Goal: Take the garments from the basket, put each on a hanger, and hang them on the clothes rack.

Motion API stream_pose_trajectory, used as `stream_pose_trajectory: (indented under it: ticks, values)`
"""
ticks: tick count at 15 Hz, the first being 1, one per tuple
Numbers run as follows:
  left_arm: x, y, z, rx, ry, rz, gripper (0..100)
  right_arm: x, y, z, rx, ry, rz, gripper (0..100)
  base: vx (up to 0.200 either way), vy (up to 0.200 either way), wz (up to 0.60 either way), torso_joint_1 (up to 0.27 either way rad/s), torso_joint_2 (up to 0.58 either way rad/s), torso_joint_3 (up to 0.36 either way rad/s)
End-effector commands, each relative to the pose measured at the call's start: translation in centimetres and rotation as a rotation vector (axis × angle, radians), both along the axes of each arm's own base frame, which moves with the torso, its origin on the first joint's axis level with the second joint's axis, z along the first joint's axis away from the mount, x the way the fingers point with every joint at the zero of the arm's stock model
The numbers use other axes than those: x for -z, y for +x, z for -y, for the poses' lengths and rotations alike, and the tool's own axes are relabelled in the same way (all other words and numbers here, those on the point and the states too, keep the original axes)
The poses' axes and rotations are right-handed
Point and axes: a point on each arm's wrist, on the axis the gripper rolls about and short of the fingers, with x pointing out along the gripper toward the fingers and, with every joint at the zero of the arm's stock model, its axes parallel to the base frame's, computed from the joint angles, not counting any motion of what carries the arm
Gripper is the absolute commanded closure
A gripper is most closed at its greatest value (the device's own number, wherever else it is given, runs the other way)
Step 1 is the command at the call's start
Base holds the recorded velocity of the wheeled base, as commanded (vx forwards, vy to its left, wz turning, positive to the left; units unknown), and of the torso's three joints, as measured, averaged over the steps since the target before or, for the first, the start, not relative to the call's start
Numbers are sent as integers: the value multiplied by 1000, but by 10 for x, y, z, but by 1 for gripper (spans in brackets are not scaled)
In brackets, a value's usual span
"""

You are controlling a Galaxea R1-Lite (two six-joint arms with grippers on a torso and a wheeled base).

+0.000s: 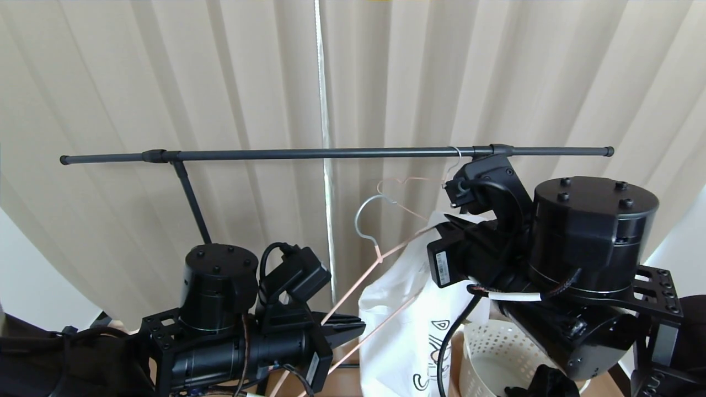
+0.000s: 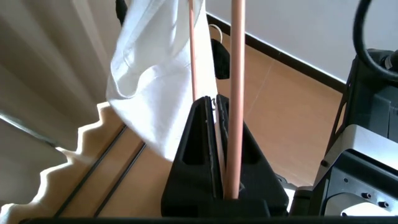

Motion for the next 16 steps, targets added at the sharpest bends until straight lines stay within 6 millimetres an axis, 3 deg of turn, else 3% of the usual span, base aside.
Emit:
stream_pose_trajectory:
  ticks: [1, 8, 14, 15, 16]
  values:
    - [0, 0, 1, 2, 2, -1, 100, -4, -6, -6, -28, 24, 8, 100, 0, 0, 0, 0, 0, 0]
    - [-2, -1, 0, 3, 0, 11, 100, -17, -32, -21, -130, 100, 19, 100, 0, 0, 0, 0, 0, 0]
    - [-8, -6, -5, 2, -12, 27, 100, -19, -33, -21, -132, 125, 33, 100, 0, 0, 0, 0, 0, 0]
    - [-7, -9, -7, 3, -9, 25, 100, -21, -33, -21, -130, 130, 43, 0, 0, 0, 0, 0, 0, 0]
    - [-7, -9, -8, 3, -8, 24, 100, -24, -34, -20, -130, 136, 48, 0, 0, 0, 0, 0, 0, 0]
